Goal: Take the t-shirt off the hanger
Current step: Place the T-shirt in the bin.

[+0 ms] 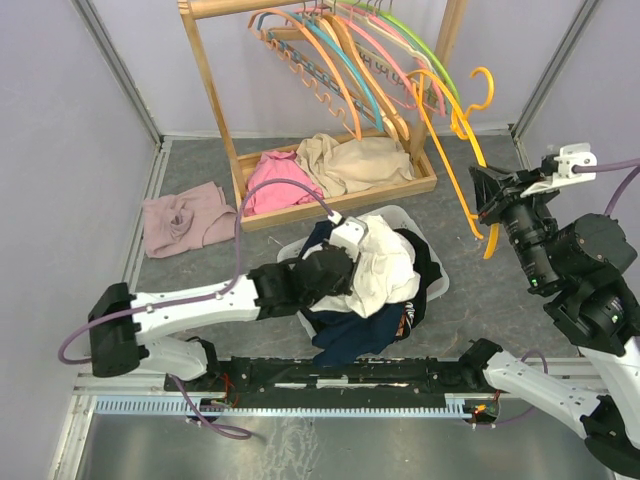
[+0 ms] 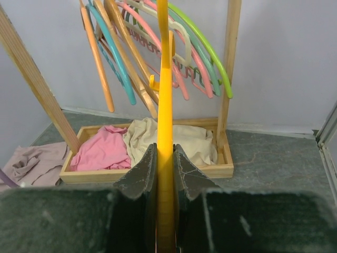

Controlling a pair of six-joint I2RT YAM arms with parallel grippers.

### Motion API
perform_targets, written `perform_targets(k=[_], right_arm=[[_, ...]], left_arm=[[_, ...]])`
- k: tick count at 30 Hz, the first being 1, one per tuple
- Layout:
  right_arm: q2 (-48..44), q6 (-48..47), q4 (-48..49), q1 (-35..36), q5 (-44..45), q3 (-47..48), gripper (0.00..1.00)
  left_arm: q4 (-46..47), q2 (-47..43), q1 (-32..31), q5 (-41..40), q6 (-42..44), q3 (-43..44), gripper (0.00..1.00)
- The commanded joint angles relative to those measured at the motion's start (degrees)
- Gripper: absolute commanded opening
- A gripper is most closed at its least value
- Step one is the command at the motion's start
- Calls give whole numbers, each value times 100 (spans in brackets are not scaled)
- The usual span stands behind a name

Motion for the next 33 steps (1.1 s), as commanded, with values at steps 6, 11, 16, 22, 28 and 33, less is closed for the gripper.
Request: perform_targets(k=[6,11,16,22,28,33], right_arm=[[147,17,616,10,-386,145,2],[185,-25,748,11,-629,226,2],[337,-59,916,5,-999,373,2],[431,-102,1163,5,-1036,408,2],[339,-198,1397,9,-938,362,2],[308,-241,1503,5,-943,342,2]], left_arm=[[426,1026,-294,-576,-729,-225,3],[118,890,-292,-781,-721,-93,3],[-343,463,-329,-1083,-661,180,41],[-558,-184,-408,-1098,-514,361,68],[-1300,-649,-421,-1602,-424,684,69],[-1463,-1168,-428,-2151,-338,616,71]])
